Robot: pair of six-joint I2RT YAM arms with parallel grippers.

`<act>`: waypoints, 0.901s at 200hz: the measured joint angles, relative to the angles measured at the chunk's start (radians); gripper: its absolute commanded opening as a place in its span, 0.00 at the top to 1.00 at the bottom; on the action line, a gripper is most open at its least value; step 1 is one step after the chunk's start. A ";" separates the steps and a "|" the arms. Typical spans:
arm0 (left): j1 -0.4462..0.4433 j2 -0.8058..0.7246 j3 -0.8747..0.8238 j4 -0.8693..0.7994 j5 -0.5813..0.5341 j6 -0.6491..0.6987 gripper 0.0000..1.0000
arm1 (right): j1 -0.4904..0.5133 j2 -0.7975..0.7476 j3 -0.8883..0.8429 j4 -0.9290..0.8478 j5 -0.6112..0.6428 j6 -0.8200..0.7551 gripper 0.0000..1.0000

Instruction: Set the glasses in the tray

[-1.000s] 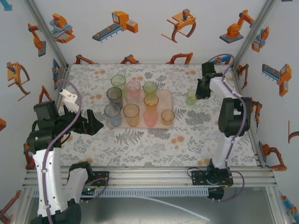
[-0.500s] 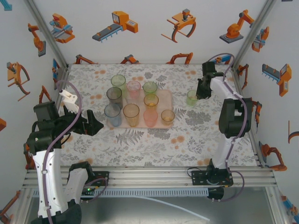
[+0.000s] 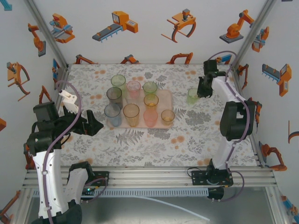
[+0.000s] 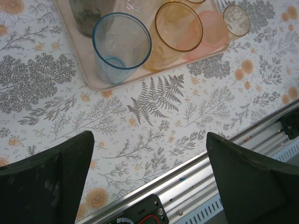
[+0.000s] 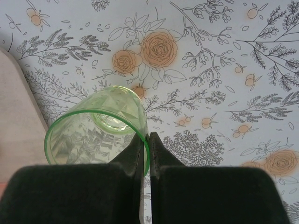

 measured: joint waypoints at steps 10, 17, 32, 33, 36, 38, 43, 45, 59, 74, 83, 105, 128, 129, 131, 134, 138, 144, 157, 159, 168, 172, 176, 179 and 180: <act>0.000 -0.001 0.000 0.000 0.000 -0.001 0.03 | 0.005 -0.004 0.000 -0.005 0.000 0.000 0.96; 0.000 -0.002 0.000 0.000 0.000 -0.002 0.03 | 0.011 -0.008 0.000 -0.009 0.000 -0.002 0.96; 0.000 -0.003 0.000 0.000 0.000 -0.004 0.03 | 0.027 -0.014 0.005 -0.019 0.001 -0.006 0.96; 0.000 -0.003 0.000 0.000 0.000 -0.004 0.03 | 0.029 -0.014 0.006 -0.021 0.001 -0.007 0.96; 0.000 -0.003 0.000 0.000 0.000 -0.004 0.03 | 0.034 -0.015 0.009 -0.025 0.002 -0.007 0.96; 0.000 -0.003 0.000 0.000 0.000 -0.004 0.03 | 0.035 -0.015 0.011 -0.025 0.002 -0.008 0.96; 0.000 -0.003 0.000 0.000 0.000 -0.004 0.03 | 0.043 -0.016 0.015 -0.028 0.003 -0.010 0.96; 0.000 -0.003 0.000 0.000 0.000 -0.004 0.03 | 0.047 -0.017 0.017 -0.028 0.003 -0.011 0.96; 0.000 -0.003 0.000 0.000 0.000 -0.004 0.03 | 0.068 -0.024 0.029 -0.034 0.004 -0.014 0.95; 0.000 -0.003 0.000 0.000 0.000 -0.004 0.03 | 0.095 -0.034 0.042 -0.039 0.005 -0.016 0.95; 0.000 -0.003 0.000 0.000 0.000 -0.004 0.03 | 0.113 -0.040 0.051 -0.040 0.008 -0.018 0.96; 0.000 -0.003 0.000 0.000 0.001 -0.004 0.03 | 0.159 -0.046 0.074 -0.045 0.022 -0.018 0.96; 0.000 -0.003 0.000 0.000 0.001 -0.004 0.03 | 0.213 -0.046 0.094 -0.053 0.033 -0.018 0.95; 0.000 -0.003 0.000 0.000 0.001 -0.004 0.03 | 0.215 -0.046 0.094 -0.053 0.034 -0.018 0.95; 0.000 -0.003 0.000 0.000 0.001 -0.004 0.03 | 0.220 -0.046 0.096 -0.054 0.034 -0.018 0.95; 0.000 -0.003 0.000 0.000 0.001 -0.004 0.03 | 0.227 -0.046 0.098 -0.055 0.036 -0.018 0.95; 0.000 -0.003 0.000 0.000 0.001 -0.004 0.03 | 0.235 -0.046 0.100 -0.056 0.038 -0.018 0.95; 0.000 -0.003 0.000 0.000 0.002 -0.004 0.03 | 0.247 -0.046 0.105 -0.059 0.039 -0.018 0.95; 0.000 -0.003 0.000 0.000 0.005 -0.004 0.03 | 0.272 -0.046 0.115 -0.061 0.042 -0.018 0.95; 0.000 -0.003 0.000 0.000 0.005 -0.004 0.03 | 0.275 -0.046 0.116 -0.061 0.043 -0.018 0.95; 0.000 -0.002 0.000 0.000 0.008 -0.004 0.03 | 0.289 -0.046 0.122 -0.062 0.047 -0.018 0.95; 0.000 -0.002 0.000 0.000 0.009 -0.004 0.03 | 0.295 -0.045 0.124 -0.062 0.050 -0.018 0.95; 0.000 -0.001 0.000 0.000 0.011 -0.004 0.03 | 0.300 -0.045 0.125 -0.062 0.053 -0.018 0.95; 0.000 0.000 0.000 0.000 0.011 -0.004 0.03 | 0.304 -0.045 0.126 -0.062 0.054 -0.018 0.95; 0.000 0.000 0.000 0.000 0.012 -0.004 0.03 | 0.305 -0.045 0.126 -0.062 0.054 -0.018 0.95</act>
